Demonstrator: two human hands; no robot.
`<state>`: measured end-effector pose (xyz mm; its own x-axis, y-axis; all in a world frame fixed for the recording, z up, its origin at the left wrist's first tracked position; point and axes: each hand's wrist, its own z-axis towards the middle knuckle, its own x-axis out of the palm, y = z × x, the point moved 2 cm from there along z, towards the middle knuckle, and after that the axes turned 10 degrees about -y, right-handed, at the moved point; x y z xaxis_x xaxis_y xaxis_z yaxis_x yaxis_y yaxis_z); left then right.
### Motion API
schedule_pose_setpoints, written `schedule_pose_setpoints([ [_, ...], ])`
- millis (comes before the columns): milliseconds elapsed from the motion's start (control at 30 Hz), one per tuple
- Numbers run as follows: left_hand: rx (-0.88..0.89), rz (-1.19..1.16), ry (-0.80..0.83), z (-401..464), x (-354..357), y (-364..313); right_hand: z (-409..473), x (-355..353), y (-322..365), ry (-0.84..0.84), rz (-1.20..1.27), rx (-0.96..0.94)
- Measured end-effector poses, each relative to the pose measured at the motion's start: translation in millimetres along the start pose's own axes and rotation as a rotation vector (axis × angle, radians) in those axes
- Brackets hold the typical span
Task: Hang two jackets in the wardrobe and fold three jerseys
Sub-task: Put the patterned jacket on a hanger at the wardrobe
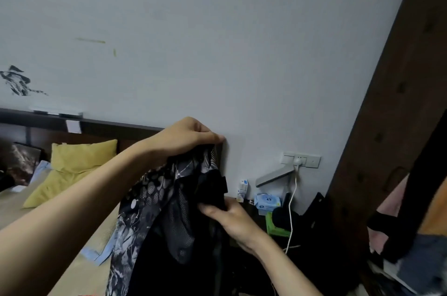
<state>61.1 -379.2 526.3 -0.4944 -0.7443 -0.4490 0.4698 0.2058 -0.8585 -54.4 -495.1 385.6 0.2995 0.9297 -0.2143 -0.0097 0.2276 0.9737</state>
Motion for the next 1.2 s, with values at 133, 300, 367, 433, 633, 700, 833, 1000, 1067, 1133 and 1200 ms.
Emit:
schedule_pose_setpoints([
  [133,0.032,0.177,0.029,31.1,12.7,5.4,15.2,-48.8,-11.4,-0.088,0.098,0.01],
  [300,0.102,0.461,0.204,62.7,24.7,21.6,38.7,-132.7,11.9,-0.247,-0.044,-0.216],
  [367,0.14,0.499,0.27,74.5,39.0,30.3,49.4,-168.7,23.5,-0.379,-0.242,-0.3],
  [433,0.207,0.384,0.317,91.0,60.1,33.4,61.0,-204.1,32.7,-0.574,-0.494,-0.324],
  [633,0.257,0.027,0.468,172.1,113.9,14.7,73.5,-283.5,31.7,-0.693,-0.614,-0.291],
  [700,0.292,0.024,0.536,203.5,131.2,9.7,76.4,-311.6,22.8,-0.706,-0.645,-0.273],
  [833,0.459,0.044,0.629,260.7,159.9,-13.0,101.1,-356.1,-7.1,-0.901,-0.744,-0.322],
  [1000,0.625,0.105,0.67,342.4,182.4,-39.0,112.9,-395.4,-28.4,-1.105,-0.617,-0.162],
  [1067,0.752,0.101,0.623,377.0,202.7,-46.4,104.5,-406.1,-19.3,-1.189,-0.518,-0.184],
  [1133,0.911,0.031,0.539,404.5,231.3,-54.2,90.5,-416.1,-8.4,-1.251,-0.449,-0.165],
  [1200,0.953,-0.085,0.452,425.5,263.0,-59.9,74.7,-430.0,3.5,-1.3,-0.415,-0.159],
])
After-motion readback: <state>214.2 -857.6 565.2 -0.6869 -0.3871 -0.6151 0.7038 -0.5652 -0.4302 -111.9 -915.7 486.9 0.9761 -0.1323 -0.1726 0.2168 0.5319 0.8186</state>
